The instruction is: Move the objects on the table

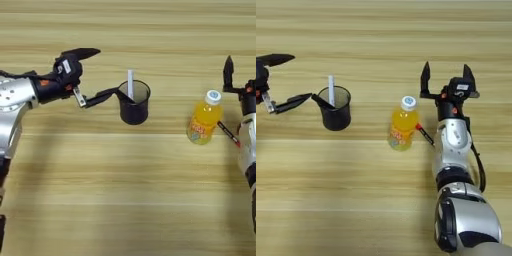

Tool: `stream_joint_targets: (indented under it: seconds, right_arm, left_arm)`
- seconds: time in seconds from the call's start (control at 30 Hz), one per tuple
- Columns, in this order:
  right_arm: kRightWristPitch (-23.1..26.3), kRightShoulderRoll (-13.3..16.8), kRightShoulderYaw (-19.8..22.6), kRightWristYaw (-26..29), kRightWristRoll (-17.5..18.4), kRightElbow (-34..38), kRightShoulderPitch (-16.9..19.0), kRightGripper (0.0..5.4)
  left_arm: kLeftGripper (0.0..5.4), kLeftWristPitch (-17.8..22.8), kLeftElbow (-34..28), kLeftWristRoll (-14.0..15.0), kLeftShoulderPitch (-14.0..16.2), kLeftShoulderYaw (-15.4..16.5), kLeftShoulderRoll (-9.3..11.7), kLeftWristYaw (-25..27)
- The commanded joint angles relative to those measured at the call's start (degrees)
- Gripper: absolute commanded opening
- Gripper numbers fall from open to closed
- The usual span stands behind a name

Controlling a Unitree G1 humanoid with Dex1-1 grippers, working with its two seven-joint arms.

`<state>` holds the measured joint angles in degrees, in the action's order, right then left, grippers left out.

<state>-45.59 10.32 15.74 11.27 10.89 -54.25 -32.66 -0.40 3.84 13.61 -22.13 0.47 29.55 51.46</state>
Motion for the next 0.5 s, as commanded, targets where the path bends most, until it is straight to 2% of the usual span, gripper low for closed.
stream_joint_targets:
  seconds: [0.03, 0.1, 0.17, 0.2, 0.23, 0.3, 0.37, 0.5]
  right_arm:
    - [0.30, 0.66, 0.37, 0.65, 0.42, -0.57, 0.06, 5.40]
    - [0.30, 0.78, 0.53, 0.94, 0.61, -0.56, 0.13, 5.40]
    - [0.31, 0.88, 0.66, 1.16, 0.77, -0.47, 0.23, 5.40]
    - [0.31, 0.92, 0.71, 1.25, 0.82, -0.41, 0.28, 5.40]
    - [0.31, 0.96, 0.77, 1.35, 0.85, -0.35, 0.35, 5.40]
    - [0.32, 1.09, 0.84, 1.58, 1.01, -0.06, 0.58, 5.40]
    - [0.40, 1.30, 0.98, 1.96, 1.28, 0.29, 0.85, 5.40]
    - [0.79, 1.69, 1.32, 3.04, 1.99, 0.91, 1.25, 5.40]
  left_arm:
    - [5.37, -1.18, -2.71, 0.90, 5.15, 1.60, -7.63, -9.43]
    - [5.37, -2.74, -3.37, 0.30, 7.01, 2.02, -11.06, -13.94]
    - [5.37, -3.38, -3.40, 1.06, 8.39, 3.13, -14.60, -18.15]
    - [5.37, -5.02, -3.08, 0.35, 8.79, 3.42, -15.65, -20.03]
    - [5.37, -5.67, -2.34, 1.02, 9.22, 4.56, -17.72, -22.62]
    - [5.37, -10.15, -0.22, -0.84, 10.23, 6.02, -20.38, -27.29]
    - [5.37, -15.63, 2.47, -4.21, 11.33, 6.85, -22.05, -32.04]
    - [5.37, -23.43, 6.69, -7.51, 13.19, 6.81, -24.65, -37.06]
